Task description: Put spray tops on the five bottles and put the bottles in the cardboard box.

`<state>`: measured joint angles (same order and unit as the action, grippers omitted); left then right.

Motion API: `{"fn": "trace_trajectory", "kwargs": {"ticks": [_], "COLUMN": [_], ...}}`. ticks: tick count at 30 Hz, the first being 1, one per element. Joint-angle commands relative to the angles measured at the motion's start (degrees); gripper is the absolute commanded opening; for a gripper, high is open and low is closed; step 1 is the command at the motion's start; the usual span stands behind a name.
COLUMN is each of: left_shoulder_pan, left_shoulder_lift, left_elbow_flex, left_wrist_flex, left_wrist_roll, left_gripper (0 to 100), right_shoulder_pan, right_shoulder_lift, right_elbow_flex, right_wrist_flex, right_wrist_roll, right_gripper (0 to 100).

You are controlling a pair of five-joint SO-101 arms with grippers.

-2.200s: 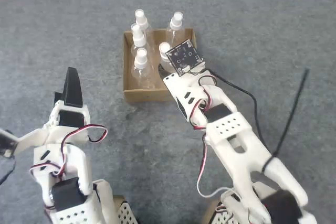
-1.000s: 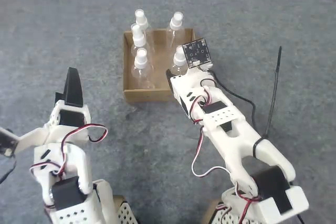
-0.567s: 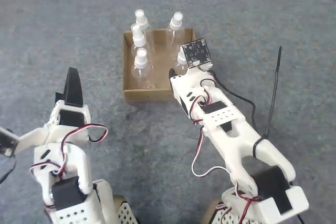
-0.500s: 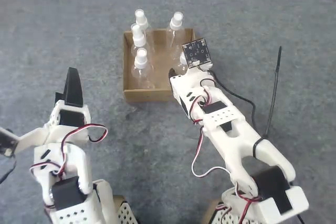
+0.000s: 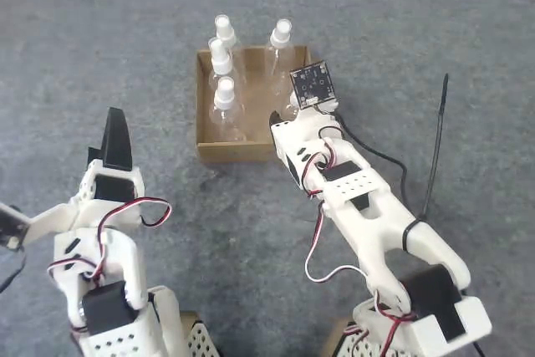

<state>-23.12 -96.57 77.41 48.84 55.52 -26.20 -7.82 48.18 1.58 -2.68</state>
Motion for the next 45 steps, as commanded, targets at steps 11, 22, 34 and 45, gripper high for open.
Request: {"fn": "trace_trajectory", "kwargs": {"ticks": [11, 22, 34, 45], "left_shoulder_pan": [-0.4, -0.4, -0.4, -0.4], "left_shoulder_lift": [-1.1, -1.1, -1.1, -1.1], "left_elbow_flex": [-0.5, -0.5, -0.5, -0.4], "left_wrist_flex": [-1.7, -1.7, -1.7, -1.7], "left_wrist_roll": [0.2, 0.2, 0.2, 0.1], "left_gripper": [27, 27, 27, 27], "right_shoulder_pan": [-0.5, -1.3, -3.9, -3.7], "right_shoulder_lift": [-7.3, -12.2, -18.6, -22.9], "right_elbow_flex": [-2.7, -2.7, -3.0, -3.1], "right_wrist_flex": [7.0, 14.7, 24.9, 27.6], "right_wrist_roll": [-0.4, -0.5, -0.6, -0.2], "right_gripper": [30.3, 30.1, 26.8, 5.7]}}
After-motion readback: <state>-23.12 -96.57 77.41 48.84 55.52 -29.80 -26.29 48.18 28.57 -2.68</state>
